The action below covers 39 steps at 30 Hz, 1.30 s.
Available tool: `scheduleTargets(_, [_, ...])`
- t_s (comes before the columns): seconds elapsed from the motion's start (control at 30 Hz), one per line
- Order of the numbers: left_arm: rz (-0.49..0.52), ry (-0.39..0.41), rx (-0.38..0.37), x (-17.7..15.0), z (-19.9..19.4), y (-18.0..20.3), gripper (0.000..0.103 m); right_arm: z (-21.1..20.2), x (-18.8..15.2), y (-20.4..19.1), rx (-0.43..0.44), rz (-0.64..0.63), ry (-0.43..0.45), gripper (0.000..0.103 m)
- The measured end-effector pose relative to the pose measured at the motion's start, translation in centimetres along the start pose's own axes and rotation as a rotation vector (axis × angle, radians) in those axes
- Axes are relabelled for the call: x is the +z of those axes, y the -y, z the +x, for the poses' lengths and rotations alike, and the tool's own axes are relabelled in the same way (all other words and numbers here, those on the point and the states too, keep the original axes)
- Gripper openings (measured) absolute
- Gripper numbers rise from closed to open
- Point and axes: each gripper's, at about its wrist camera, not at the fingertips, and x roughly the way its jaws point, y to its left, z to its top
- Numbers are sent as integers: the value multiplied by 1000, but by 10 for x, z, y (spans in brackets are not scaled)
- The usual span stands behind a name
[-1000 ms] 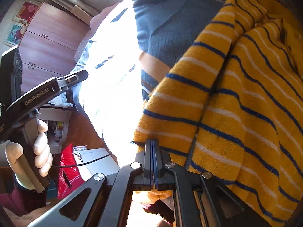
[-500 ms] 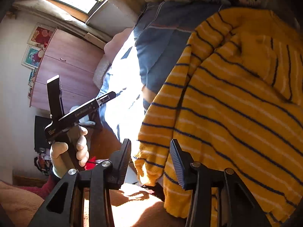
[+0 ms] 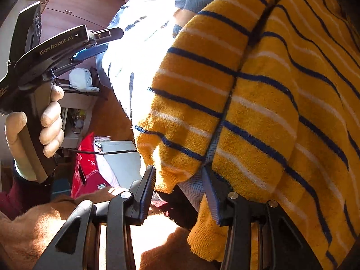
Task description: Fold small clothes
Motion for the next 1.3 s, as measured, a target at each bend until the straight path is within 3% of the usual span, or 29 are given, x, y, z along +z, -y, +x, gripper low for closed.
scheduleTargets(0.1, [-7,4,-2,0,-1,1,55,7,10,-6,13,-3,58,44])
scheduleTargets(0.13, [-8,6,-2,1,-2,2,55,11,15,-10,5,-9,63,35])
scheduleTargets(0.17, [-9,11,-5,3,-4,3,55,9,21,-14,-3,-14,52,12])
scheduleTargets(0.3, [3,45,-8,13,-15,10,55,-15,32,-27,-78,-73,97,11])
scheduleTargets(0.4, [23,74,-10,23,-23,18,55,-72,37,-29,-129,-113,187,11])
scheduleTargets(0.47, [39,92,-19,29,-27,27,56,-120,33,-21,-217,-134,252,11])
scheduleTargets(0.63, [103,109,-57,35,-25,61,59,-250,5,68,-355,64,422,11])
scheduleTargets(0.73, [153,96,-81,34,-17,85,59,-300,-12,161,-389,290,457,11])
scheduleTargets(0.83, [207,80,-101,32,-9,112,59,-295,-33,259,-455,541,420,17])
scheduleTargets(0.9, [245,73,-110,31,-4,129,59,-281,-41,303,-662,634,357,17])
scheduleTargets(0.97, [281,69,-111,30,1,144,59,-273,-41,309,-832,630,314,19])
scheduleTargets(1.0, [294,63,-113,29,4,150,59,-278,-42,304,-849,604,328,19])
scheduleTargets(1.13, [311,15,-140,32,30,167,59,-271,-4,250,-728,409,427,20])
scheduleTargets(1.27, [277,-34,-174,38,50,175,59,-248,59,199,-551,220,465,42])
scheduleTargets(1.3, [266,-41,-184,39,52,174,59,-241,79,189,-529,183,464,42])
